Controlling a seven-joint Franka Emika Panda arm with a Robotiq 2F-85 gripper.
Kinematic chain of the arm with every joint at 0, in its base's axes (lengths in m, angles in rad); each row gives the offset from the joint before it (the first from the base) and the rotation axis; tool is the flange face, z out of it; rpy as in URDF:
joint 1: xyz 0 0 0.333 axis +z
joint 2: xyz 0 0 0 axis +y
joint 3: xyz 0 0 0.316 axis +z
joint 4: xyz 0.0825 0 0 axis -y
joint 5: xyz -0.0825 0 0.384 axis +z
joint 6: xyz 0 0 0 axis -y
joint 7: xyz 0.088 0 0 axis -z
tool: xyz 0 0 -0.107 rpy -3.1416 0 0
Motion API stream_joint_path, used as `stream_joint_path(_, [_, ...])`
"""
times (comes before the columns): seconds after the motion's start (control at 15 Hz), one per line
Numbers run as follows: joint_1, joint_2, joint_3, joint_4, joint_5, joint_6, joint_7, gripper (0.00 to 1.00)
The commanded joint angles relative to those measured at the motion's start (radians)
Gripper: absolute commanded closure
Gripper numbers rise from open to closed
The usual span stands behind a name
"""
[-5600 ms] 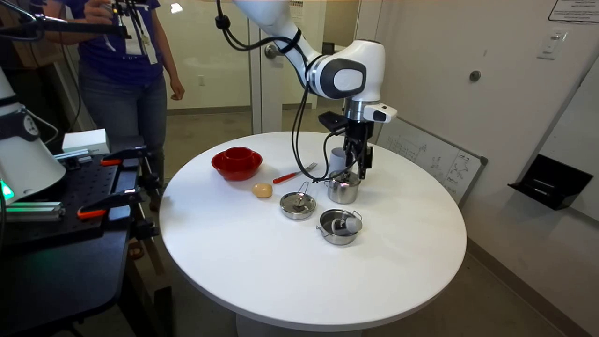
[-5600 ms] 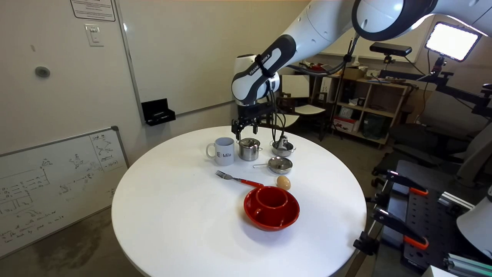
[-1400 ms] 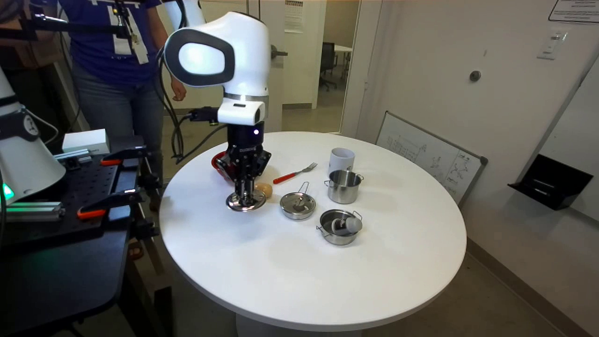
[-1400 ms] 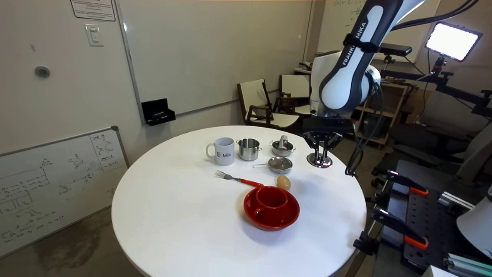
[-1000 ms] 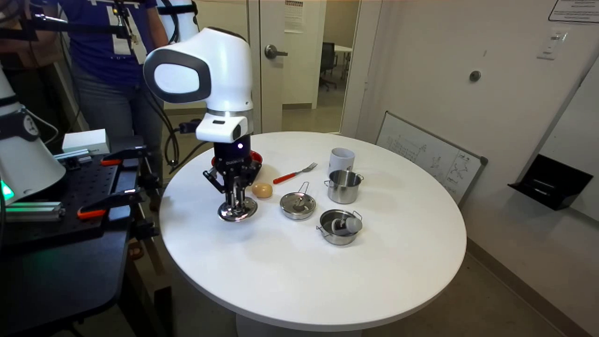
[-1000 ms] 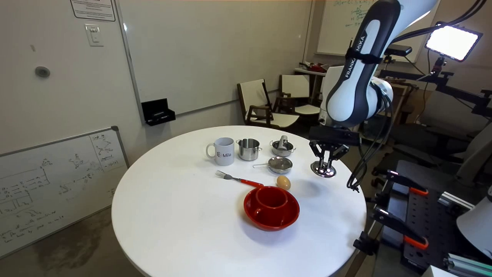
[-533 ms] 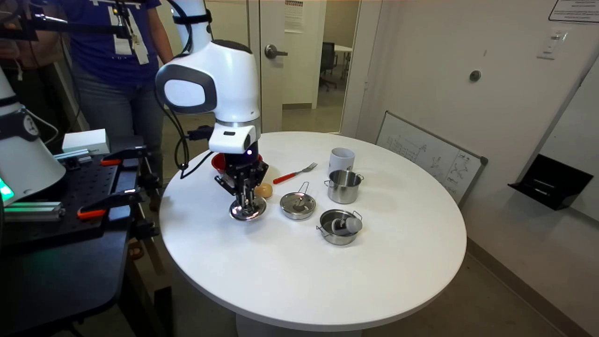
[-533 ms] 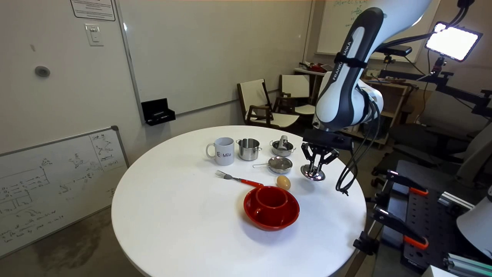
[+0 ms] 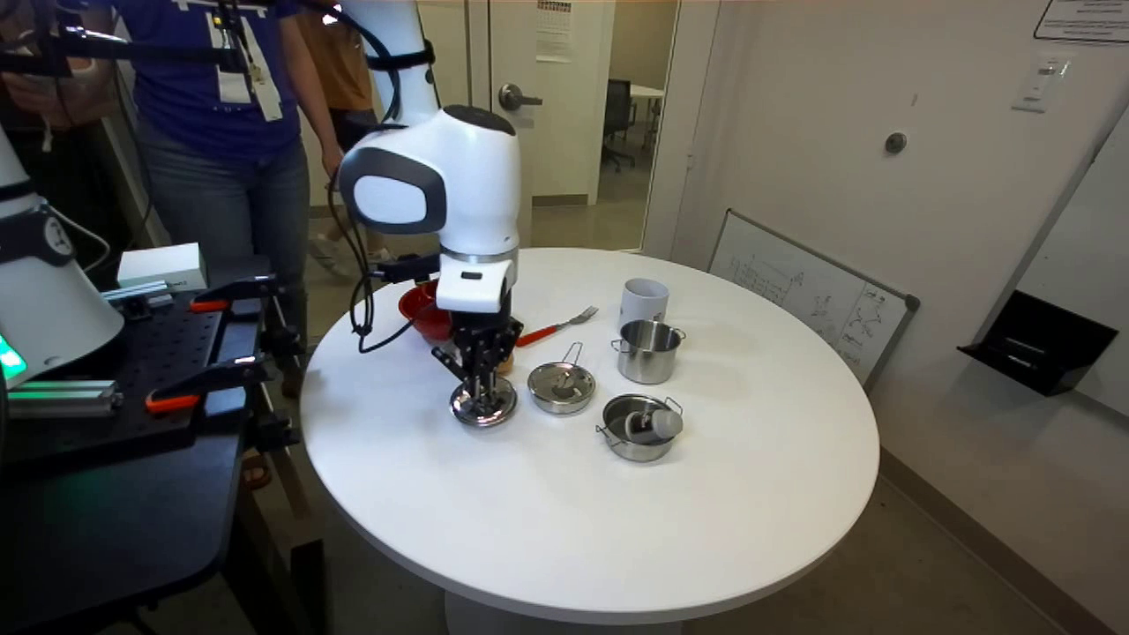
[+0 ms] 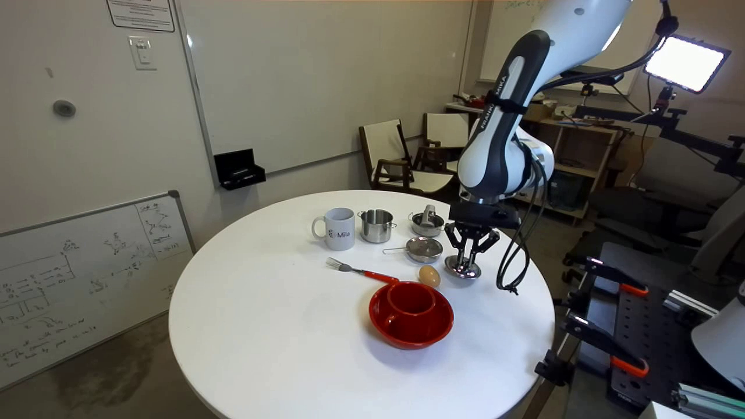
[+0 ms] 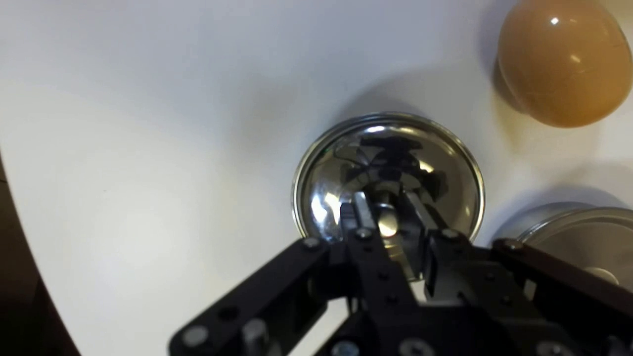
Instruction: Uncover the pots on the table
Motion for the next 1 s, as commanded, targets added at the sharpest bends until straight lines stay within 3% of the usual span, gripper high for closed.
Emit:
stream_joint_path(0.0, [0.06,0.039,-0.052,0.071,0.031,-0.097,-0.038,0.95])
stream_joint_path(0.13, [0.084,0.048,-0.075,0.092,0.026,-0.138,-0.032,0.95])
stream_joint_path(0.2, [0.095,0.052,-0.083,0.101,0.024,-0.152,-0.03,0.82])
stream_joint_path(0.27, [0.103,0.056,-0.091,0.109,0.023,-0.163,-0.027,0.6])
stream_joint_path(0.4, [0.118,0.061,-0.103,0.122,0.02,-0.181,-0.025,0.51])
stream_joint_path(0.8, [0.157,0.05,-0.133,0.128,0.011,-0.199,-0.015,0.06])
stream_joint_path(0.93, [0.189,0.018,-0.161,0.117,-0.007,-0.206,-0.009,0.0])
